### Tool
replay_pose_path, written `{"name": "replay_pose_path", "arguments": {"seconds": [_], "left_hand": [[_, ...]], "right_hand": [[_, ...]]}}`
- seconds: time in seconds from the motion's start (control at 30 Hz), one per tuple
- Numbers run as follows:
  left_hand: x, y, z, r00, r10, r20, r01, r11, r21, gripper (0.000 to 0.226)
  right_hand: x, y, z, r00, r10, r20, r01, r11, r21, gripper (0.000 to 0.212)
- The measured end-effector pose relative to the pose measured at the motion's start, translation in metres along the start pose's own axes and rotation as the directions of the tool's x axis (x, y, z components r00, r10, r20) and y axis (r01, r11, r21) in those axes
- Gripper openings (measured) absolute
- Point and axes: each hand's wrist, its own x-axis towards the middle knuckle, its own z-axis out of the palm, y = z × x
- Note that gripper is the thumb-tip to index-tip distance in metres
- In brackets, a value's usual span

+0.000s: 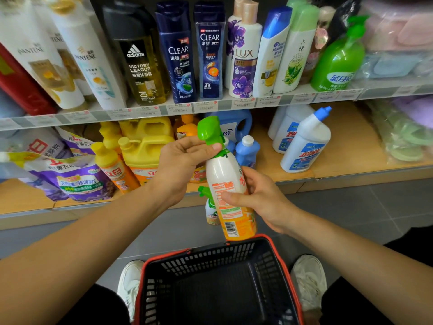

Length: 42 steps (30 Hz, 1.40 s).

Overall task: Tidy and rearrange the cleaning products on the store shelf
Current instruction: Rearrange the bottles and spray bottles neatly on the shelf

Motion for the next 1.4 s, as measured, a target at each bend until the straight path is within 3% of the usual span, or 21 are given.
{"name": "replay_pose_path", "arguments": {"seconds": [0.23,0.47,0.67,0.97,1.07,1.23,1.33,1.4], "left_hand": [[-0.003,0.001,0.003,0.978,-0.093,0.189,0.085,0.995,0.047,0.020],[-0.005,-0.001,0.004,0.994,-0.040,0.098,0.032,0.996,0.088,0.018],[-0.004,-0.005,0.002,0.993,0.116,-0.012,-0.112,0.975,0.194,0.010],[-0.004,-0.011,0.004,0.982,0.151,-0.111,-0.110,0.943,0.313,0.037],[-0.002,-0.014,0.003,0.973,0.179,-0.146,-0.103,0.902,0.418,0.036],[-0.002,-0.015,0.004,0.954,0.184,-0.238,-0.011,0.813,0.583,0.069],[-0.001,-0.016,0.003,0.966,0.142,-0.214,0.002,0.829,0.560,0.062],[-0.001,-0.016,0.003,0.983,0.096,-0.155,-0.007,0.869,0.495,0.040]], "right_hand": [[-0.001,-0.004,-0.004,0.995,0.074,0.064,-0.076,0.997,0.026,0.051],[-0.002,-0.004,-0.003,0.993,0.100,0.060,-0.101,0.995,0.022,0.050],[-0.001,0.002,-0.002,0.999,0.045,-0.013,-0.046,0.996,-0.075,0.043],[-0.004,0.001,0.004,0.980,-0.135,-0.149,0.075,0.932,-0.354,0.055],[-0.006,0.000,0.007,0.965,-0.174,-0.199,0.067,0.888,-0.454,0.057],[-0.009,-0.004,0.011,0.919,-0.295,-0.261,0.026,0.707,-0.707,0.061],[-0.009,-0.006,0.008,0.936,-0.247,-0.250,0.021,0.750,-0.661,0.060],[-0.007,-0.005,0.003,0.957,-0.169,-0.236,0.017,0.843,-0.537,0.055]]}}
